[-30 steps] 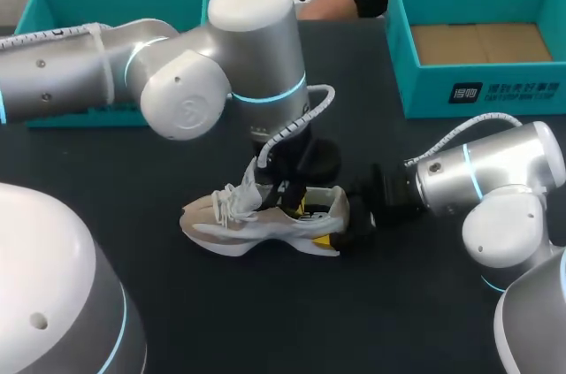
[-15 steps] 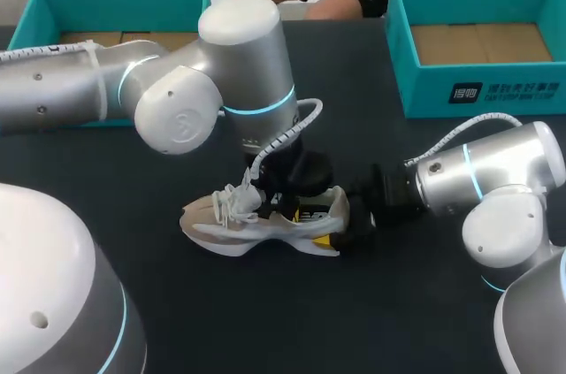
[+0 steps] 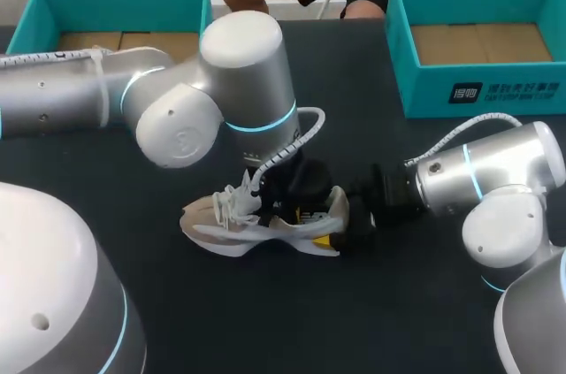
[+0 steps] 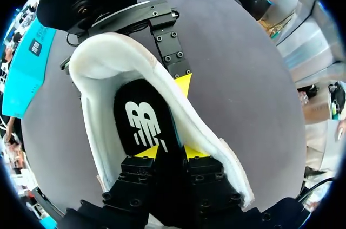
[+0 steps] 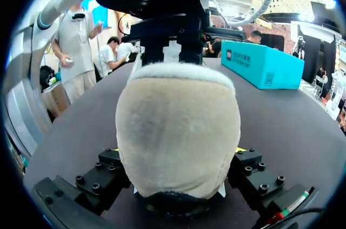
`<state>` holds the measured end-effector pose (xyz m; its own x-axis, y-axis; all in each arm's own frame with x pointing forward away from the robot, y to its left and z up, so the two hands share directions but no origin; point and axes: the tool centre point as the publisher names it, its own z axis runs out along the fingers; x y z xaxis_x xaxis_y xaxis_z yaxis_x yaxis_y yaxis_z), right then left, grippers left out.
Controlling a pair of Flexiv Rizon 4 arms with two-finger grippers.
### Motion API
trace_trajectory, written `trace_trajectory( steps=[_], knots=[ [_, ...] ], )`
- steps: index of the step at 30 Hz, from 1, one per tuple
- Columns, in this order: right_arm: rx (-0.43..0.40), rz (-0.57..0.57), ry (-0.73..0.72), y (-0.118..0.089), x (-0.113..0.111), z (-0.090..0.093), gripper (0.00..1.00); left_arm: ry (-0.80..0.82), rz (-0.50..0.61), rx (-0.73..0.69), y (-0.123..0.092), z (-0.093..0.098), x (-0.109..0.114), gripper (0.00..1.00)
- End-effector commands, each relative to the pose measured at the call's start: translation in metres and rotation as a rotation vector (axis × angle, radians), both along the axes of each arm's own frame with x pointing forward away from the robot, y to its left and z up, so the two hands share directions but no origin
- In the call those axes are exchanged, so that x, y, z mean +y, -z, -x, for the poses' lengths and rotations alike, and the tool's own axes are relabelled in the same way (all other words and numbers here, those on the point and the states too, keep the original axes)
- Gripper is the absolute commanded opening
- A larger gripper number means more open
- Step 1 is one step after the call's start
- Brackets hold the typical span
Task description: Take the shoe out of the shoebox, open the shoe tongue, remove and reinsert the insole, then place the shoe into the shoebox
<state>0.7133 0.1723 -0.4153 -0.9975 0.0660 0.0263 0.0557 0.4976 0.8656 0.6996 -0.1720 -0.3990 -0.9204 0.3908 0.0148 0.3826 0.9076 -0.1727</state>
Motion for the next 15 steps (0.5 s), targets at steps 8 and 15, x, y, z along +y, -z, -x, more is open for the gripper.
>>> trace_trajectory(
  steps=[8, 15],
  knots=[
    [0.0, 0.005, 0.002, 0.003, 0.004, -0.001, 0.0, 0.0, 0.004, 0.014, 0.014, 0.004, -0.001, 0.0],
    [0.0, 0.005, 0.002, 0.003, 0.004, -0.001, 0.0, 0.001, 0.006, 0.047, -0.008, 0.006, 0.011, 0.0]
  ],
)
